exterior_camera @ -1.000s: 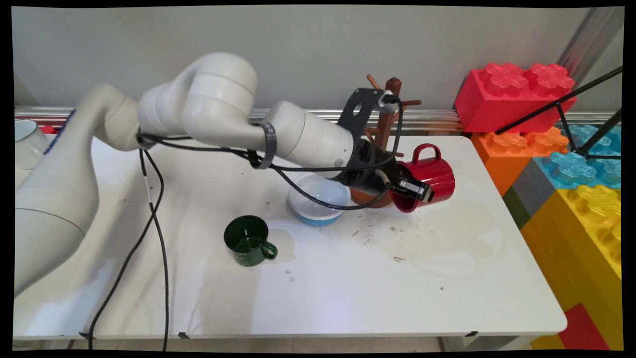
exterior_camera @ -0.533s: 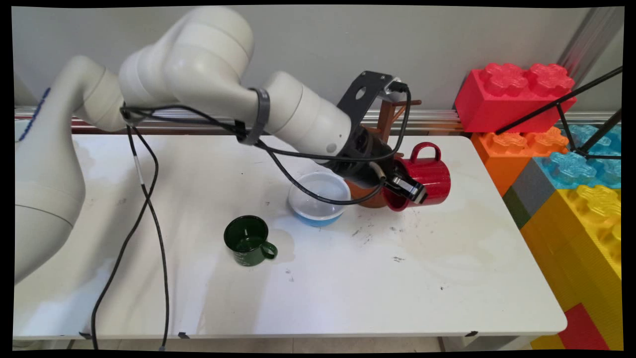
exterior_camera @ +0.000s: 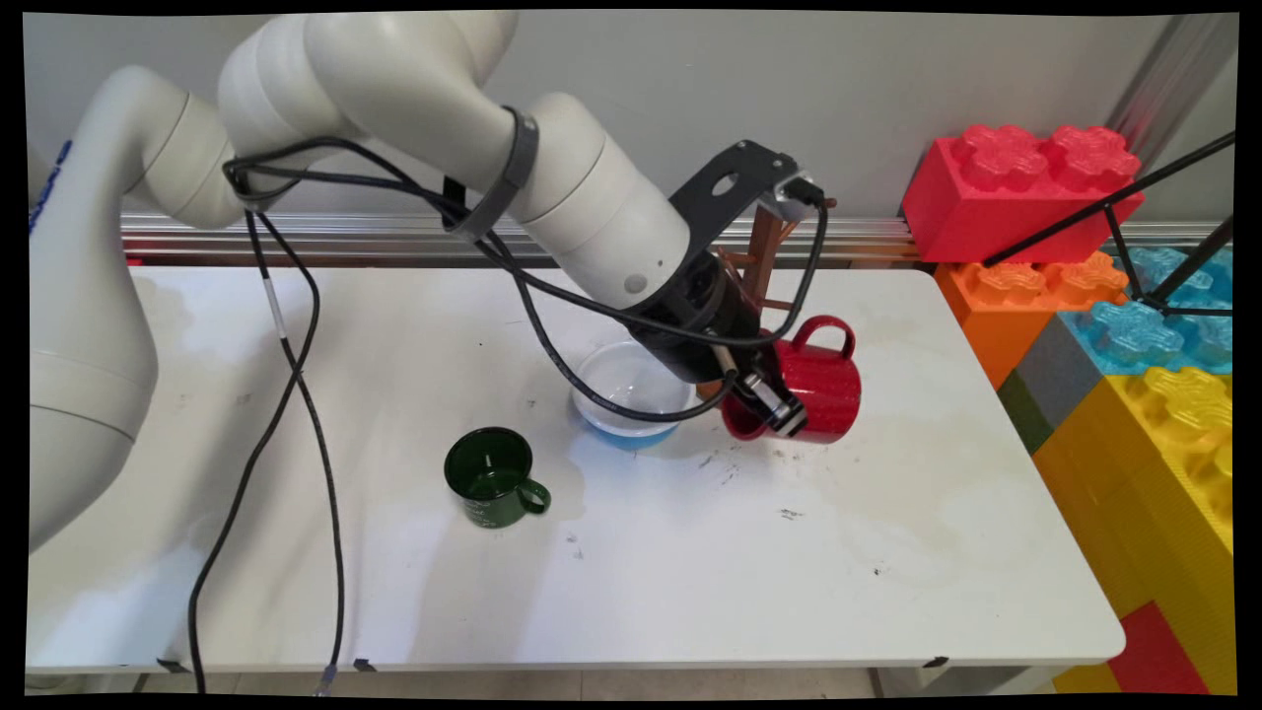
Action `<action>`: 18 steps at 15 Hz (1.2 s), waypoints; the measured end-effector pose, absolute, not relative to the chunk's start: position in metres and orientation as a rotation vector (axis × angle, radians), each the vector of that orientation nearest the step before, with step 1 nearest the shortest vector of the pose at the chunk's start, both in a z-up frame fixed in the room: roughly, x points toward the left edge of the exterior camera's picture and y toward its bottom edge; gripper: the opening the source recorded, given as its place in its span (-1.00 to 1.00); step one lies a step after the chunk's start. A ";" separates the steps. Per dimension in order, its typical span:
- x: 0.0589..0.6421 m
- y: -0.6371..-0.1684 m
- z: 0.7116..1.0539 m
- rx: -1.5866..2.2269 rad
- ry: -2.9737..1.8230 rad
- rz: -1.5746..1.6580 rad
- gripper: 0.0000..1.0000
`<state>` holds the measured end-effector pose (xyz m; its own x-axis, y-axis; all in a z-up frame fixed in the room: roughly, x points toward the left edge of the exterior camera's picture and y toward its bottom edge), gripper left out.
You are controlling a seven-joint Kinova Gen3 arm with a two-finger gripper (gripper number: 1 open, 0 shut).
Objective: Place the picked object on the table
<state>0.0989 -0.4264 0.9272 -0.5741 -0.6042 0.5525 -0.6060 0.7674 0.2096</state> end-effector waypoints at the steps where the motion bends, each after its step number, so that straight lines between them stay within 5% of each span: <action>1: 0.097 -0.427 0.929 0.888 -2.371 0.010 -1.00; 18: 0.033 -0.435 0.922 0.730 -2.766 0.110 -1.00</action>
<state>0.0327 -0.4353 0.9223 -0.8340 -0.4725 0.2849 -0.4936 0.8697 -0.0025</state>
